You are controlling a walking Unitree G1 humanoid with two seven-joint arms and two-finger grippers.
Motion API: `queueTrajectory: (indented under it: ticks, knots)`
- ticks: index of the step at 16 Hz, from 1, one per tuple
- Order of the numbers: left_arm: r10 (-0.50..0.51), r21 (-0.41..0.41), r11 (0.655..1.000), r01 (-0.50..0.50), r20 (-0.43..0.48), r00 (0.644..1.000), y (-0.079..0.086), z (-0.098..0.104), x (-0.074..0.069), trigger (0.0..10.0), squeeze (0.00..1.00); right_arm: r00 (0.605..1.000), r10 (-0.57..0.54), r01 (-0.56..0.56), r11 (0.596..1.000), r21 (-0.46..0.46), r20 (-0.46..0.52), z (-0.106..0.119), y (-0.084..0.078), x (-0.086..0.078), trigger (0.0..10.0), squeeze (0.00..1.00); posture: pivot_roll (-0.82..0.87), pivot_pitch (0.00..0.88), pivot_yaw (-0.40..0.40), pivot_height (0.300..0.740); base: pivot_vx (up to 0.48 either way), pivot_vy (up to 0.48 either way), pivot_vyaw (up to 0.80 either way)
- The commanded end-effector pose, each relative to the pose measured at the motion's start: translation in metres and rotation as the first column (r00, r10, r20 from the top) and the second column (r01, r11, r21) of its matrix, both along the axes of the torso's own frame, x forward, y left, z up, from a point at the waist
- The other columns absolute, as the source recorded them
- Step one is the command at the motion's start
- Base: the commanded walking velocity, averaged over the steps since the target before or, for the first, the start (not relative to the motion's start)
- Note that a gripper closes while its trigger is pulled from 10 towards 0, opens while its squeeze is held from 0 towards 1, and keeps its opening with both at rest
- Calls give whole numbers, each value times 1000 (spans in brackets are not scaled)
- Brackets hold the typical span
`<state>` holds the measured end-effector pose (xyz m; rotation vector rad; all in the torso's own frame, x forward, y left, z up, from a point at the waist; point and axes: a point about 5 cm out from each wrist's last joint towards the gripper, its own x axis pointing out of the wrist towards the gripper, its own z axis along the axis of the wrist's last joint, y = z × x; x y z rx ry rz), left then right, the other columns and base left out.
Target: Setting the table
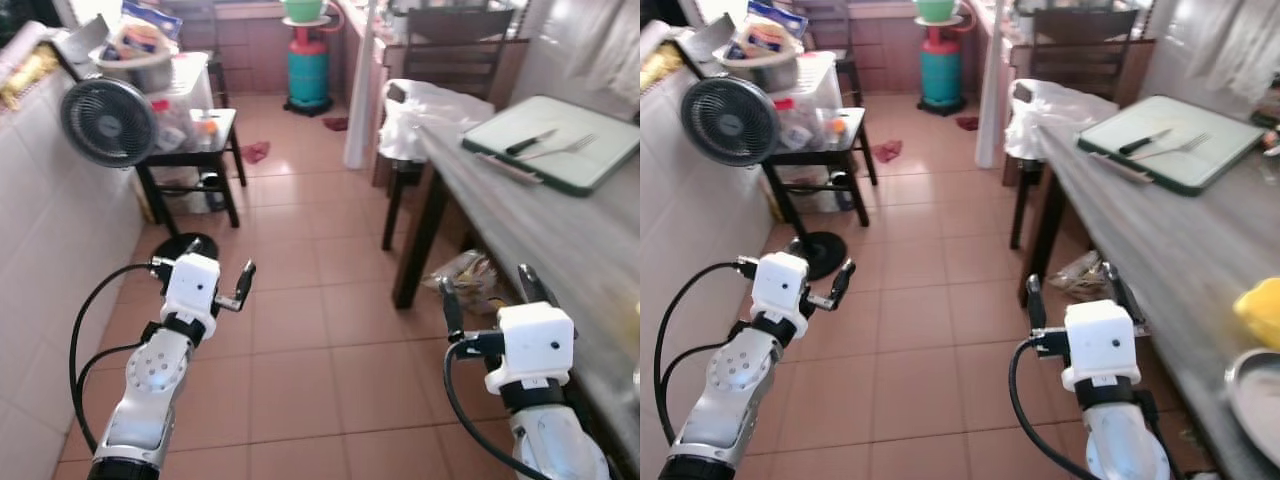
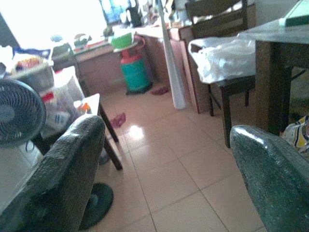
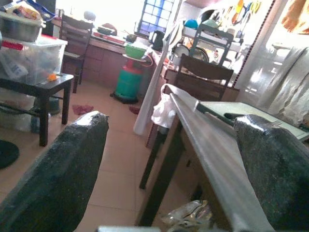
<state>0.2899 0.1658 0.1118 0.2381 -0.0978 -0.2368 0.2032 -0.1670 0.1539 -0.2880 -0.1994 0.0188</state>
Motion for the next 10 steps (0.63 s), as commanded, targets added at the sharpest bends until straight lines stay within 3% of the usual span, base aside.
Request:
queueTrajectory:
  ticks: [1, 10]
  knots:
    - [-23, 14, 1000, 23, 3, 1000, -7, 3, 1, 10000, 0, 1000, -18, 18, 1000, 0, -1, 0, -4, 0, 10000, 0, 47, 51, 21, 740, 0, 480, 0]
    - [-19, 18, 1000, 18, 18, 1000, -16, 20, -4, 10000, 0, 1000, -10, 10, 1000, 3, 6, -1, -3, 5, 10000, 0, 60, 33, 16, 740, 0, 480, 0]
